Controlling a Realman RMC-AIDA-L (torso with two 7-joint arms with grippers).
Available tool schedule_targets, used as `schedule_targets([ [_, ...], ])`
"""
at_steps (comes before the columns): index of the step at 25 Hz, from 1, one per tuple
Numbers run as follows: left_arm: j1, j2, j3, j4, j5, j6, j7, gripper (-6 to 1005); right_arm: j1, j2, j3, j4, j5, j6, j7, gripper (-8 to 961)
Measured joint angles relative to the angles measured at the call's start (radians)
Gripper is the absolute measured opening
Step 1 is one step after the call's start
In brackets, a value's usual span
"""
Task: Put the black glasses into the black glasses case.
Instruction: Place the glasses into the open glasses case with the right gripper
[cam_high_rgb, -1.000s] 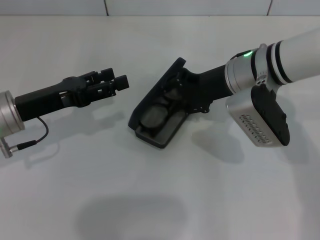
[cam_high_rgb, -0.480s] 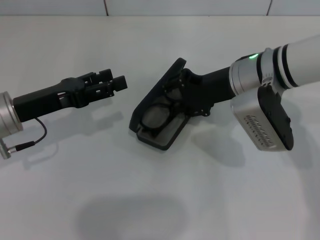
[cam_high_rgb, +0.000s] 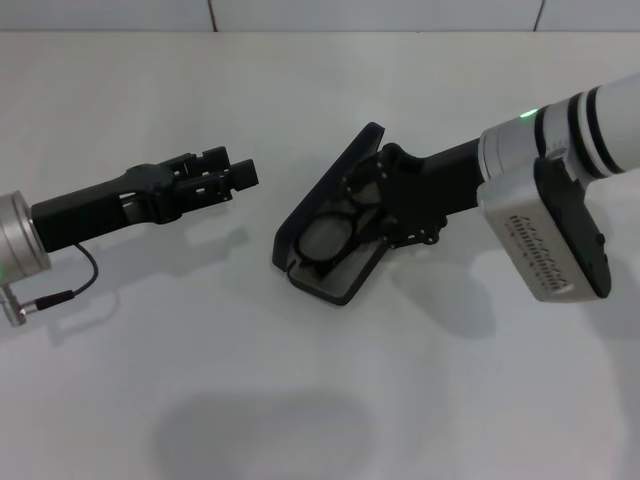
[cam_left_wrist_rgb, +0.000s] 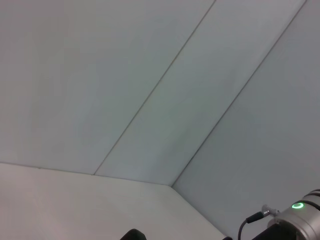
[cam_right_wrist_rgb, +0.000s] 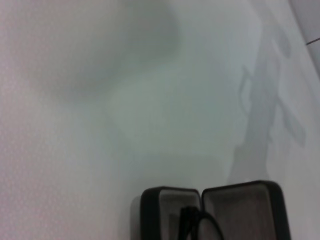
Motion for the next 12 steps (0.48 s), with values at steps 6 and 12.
schedule_targets([
  [6, 0.000, -0.001, 0.000, -0.001, 0.000, 0.000, 0.001, 894, -0.020, 0.001, 0.012, -0.022, -0.022, -0.010, 0.025, 549],
  [12, 0.000, -0.002, 0.000, -0.001, 0.000, 0.000, 0.001, 894, -0.054, 0.001, 0.029, -0.059, -0.029, -0.025, 0.034, 512],
])
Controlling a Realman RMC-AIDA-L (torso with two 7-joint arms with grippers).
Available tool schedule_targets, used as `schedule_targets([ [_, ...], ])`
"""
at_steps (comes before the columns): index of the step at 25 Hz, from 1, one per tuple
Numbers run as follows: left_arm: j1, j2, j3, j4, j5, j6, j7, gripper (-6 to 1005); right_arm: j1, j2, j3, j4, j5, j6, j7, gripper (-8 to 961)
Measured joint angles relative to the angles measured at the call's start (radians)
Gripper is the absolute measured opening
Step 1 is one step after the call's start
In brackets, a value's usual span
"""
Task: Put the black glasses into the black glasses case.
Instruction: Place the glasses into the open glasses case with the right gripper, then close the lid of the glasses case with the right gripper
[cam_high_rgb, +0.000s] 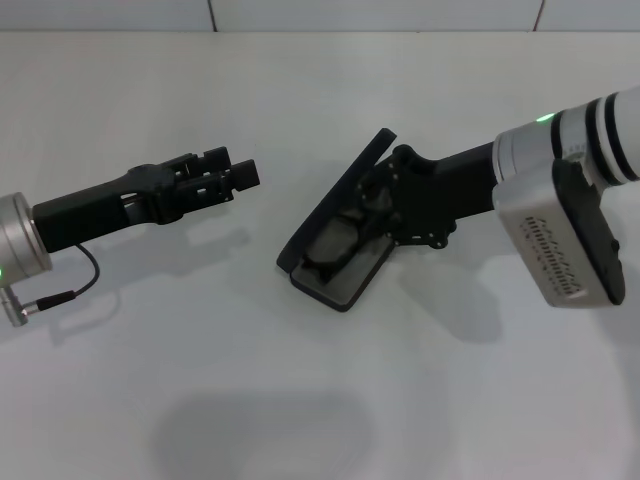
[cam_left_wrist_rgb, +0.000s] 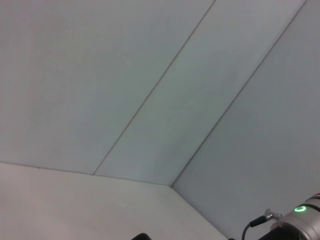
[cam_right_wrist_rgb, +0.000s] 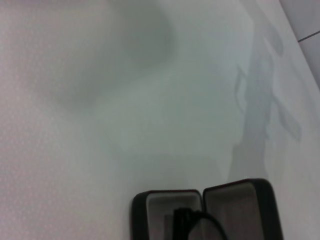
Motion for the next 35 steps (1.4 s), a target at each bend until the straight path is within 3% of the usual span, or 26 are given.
schedule_targets([
  [4, 0.000, 0.000, -0.002, 0.000, 0.008, 0.000, -0.003, 894, -0.027, 0.000, 0.058, -0.035, -0.001, -0.066, 0.021, 378],
  [13, -0.007, 0.001, -0.005, 0.003, 0.008, 0.008, -0.005, 894, -0.104, 0.002, 0.272, -0.128, -0.037, -0.219, 0.156, 363],
  [18, -0.011, 0.004, -0.001, 0.011, 0.009, 0.010, 0.002, 895, -0.117, 0.005, 0.504, -0.143, 0.025, -0.287, 0.493, 366],
  [21, -0.012, 0.009, 0.000, 0.013, 0.010, 0.014, 0.004, 895, -0.114, -0.002, 0.583, -0.138, 0.040, -0.288, 0.709, 368],
  [25, -0.012, 0.020, 0.001, 0.014, 0.020, 0.039, 0.017, 895, -0.107, -0.026, 0.609, -0.145, 0.018, -0.290, 0.979, 370],
  [28, -0.012, 0.024, 0.002, 0.014, 0.028, 0.058, 0.031, 895, -0.070, -0.056, 0.607, -0.148, -0.032, -0.310, 1.182, 371],
  [30, -0.012, 0.025, 0.003, 0.017, 0.040, 0.069, 0.042, 895, -0.039, -0.065, 0.607, -0.146, -0.074, -0.339, 1.283, 387],
  [34, 0.000, 0.025, 0.003, 0.038, 0.061, 0.083, 0.052, 895, 0.032, -0.059, 0.608, -0.137, -0.156, -0.400, 1.425, 449],
  [35, 0.002, 0.025, 0.003, 0.041, 0.062, 0.084, 0.052, 895, 0.046, -0.051, 0.608, -0.133, -0.169, -0.405, 1.446, 533],
])
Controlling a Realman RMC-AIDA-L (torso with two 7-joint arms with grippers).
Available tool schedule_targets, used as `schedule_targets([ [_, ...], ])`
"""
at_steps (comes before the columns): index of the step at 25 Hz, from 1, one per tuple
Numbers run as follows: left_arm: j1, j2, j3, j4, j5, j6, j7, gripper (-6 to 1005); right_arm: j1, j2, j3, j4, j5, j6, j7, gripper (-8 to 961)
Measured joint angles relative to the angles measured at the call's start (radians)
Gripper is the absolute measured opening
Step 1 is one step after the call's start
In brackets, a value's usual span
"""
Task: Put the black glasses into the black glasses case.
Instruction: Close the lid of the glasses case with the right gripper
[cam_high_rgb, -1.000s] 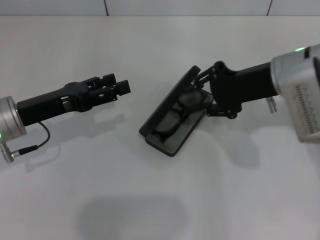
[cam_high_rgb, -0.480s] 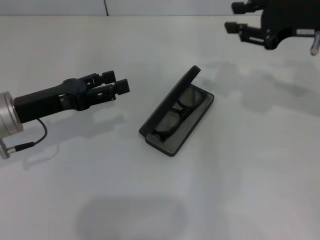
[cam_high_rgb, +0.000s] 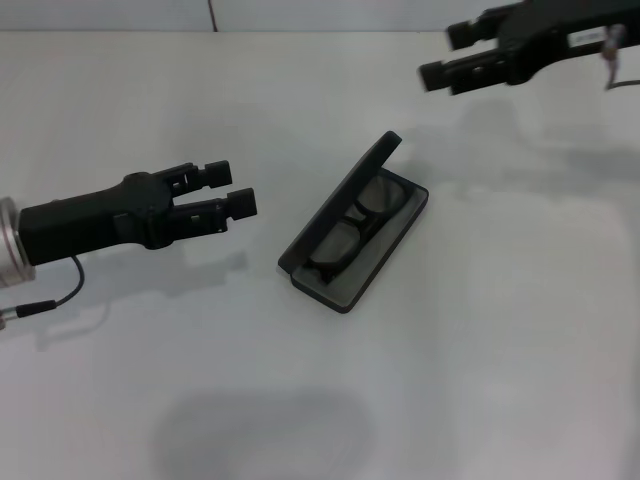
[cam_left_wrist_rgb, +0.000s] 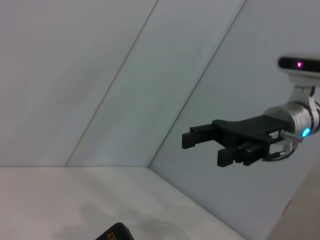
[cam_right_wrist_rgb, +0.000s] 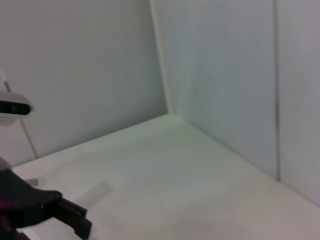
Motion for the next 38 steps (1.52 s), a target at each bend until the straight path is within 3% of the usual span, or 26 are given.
schedule_targets([
  [2, 0.004, 0.001, 0.000, 0.001, 0.002, 0.002, 0.000, 895, 0.026, 0.021, -0.001, 0.020, -0.012, 0.001, 0.023, 701],
  [5, 0.010, 0.006, -0.001, 0.002, 0.017, 0.004, 0.005, 895, 0.061, 0.056, -0.012, 0.075, -0.020, 0.046, 0.018, 712],
  [7, 0.012, 0.009, -0.002, 0.002, 0.025, 0.004, 0.010, 895, 0.077, 0.065, -0.051, 0.123, -0.008, 0.097, 0.007, 719],
  [12, 0.018, 0.010, -0.003, 0.002, 0.030, 0.002, 0.017, 892, 0.104, 0.066, -0.212, 0.233, 0.105, 0.274, -0.020, 489],
  [14, 0.019, 0.010, -0.004, 0.002, 0.031, -0.002, 0.021, 890, 0.106, 0.067, -0.256, 0.262, 0.146, 0.315, -0.040, 444],
  [24, 0.012, 0.008, -0.007, 0.002, 0.035, -0.023, 0.027, 875, 0.155, 0.068, -0.284, 0.474, 0.304, 0.371, -0.200, 213],
  [29, 0.003, 0.006, -0.007, -0.001, 0.036, -0.035, 0.027, 875, 0.160, 0.068, -0.342, 0.514, 0.373, 0.397, -0.238, 58],
  [38, -0.003, 0.002, -0.007, -0.005, 0.038, -0.046, 0.028, 875, 0.144, 0.068, -0.569, 0.516, 0.538, 0.499, -0.284, 61],
])
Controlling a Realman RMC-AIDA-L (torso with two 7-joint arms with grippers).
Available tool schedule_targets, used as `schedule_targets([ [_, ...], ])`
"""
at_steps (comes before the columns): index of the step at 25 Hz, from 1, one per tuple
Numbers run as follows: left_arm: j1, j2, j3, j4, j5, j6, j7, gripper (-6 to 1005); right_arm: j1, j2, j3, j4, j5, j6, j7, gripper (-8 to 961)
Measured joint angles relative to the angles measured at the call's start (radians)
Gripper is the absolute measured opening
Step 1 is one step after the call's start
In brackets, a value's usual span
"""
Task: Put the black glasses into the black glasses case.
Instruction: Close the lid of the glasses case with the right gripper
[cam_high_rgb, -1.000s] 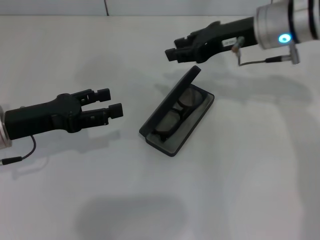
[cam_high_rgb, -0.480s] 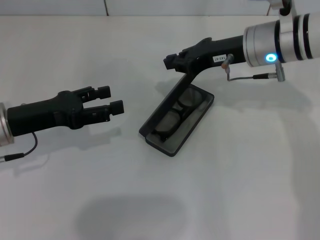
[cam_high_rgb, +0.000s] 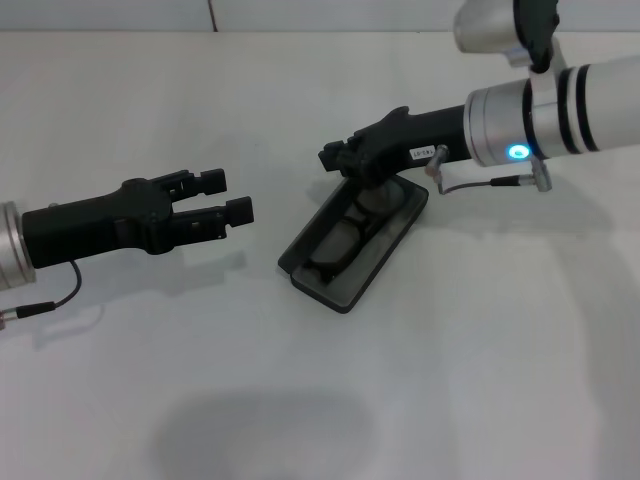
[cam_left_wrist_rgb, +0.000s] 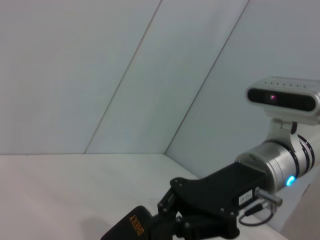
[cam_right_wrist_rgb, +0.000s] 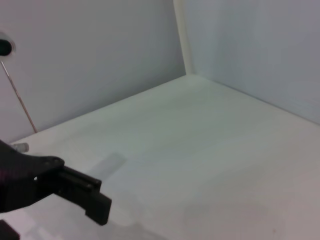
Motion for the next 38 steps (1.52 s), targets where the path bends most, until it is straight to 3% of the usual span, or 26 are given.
schedule_targets([
  [5, 0.000, -0.003, 0.000, -0.002, 0.000, -0.010, 0.000, 875, -0.015, 0.000, -0.119, -0.007, 0.096, 0.057, -0.022, 62],
  [11, -0.003, -0.005, 0.000, -0.002, 0.000, -0.012, 0.001, 876, -0.032, 0.000, -0.189, -0.006, 0.170, 0.086, -0.053, 63],
  [21, -0.012, -0.007, 0.000, -0.004, 0.000, -0.027, 0.001, 876, -0.092, 0.000, -0.195, -0.014, 0.201, 0.087, -0.095, 64],
  [27, -0.016, -0.009, 0.000, -0.004, 0.000, -0.031, 0.001, 876, -0.146, 0.000, -0.217, -0.014, 0.312, 0.088, -0.189, 64],
  [38, -0.025, -0.009, 0.000, -0.005, 0.000, -0.037, 0.001, 876, -0.177, 0.000, -0.262, -0.011, 0.383, 0.117, -0.262, 65],
])
